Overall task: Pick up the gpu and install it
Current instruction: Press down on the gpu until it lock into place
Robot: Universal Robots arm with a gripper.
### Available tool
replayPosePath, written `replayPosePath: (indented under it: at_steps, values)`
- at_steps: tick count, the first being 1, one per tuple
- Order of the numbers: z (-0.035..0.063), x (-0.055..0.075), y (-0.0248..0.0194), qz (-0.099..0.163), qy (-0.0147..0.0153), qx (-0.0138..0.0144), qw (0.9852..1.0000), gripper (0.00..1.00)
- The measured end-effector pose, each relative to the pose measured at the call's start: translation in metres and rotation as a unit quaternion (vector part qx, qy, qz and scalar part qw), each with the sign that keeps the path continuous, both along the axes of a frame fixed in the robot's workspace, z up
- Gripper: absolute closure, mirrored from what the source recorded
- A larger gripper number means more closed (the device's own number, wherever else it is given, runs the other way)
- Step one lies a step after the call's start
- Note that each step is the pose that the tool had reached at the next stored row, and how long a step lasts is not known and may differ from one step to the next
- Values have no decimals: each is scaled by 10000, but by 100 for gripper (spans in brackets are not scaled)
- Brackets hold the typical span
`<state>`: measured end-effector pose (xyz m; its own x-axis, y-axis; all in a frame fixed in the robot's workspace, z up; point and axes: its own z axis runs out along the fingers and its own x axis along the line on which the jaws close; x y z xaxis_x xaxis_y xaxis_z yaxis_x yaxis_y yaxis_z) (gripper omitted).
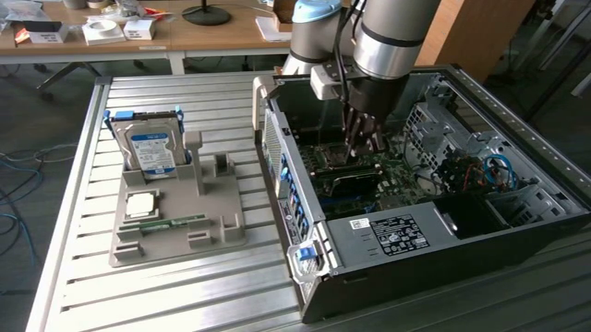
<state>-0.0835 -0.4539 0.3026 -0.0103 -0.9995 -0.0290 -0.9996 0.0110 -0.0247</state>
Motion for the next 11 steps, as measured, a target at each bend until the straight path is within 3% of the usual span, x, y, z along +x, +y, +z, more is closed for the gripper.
replayPosePath:
  at_steps: [11]
  values:
    - [-58, 0, 0, 0, 0, 5, 10000, 89]
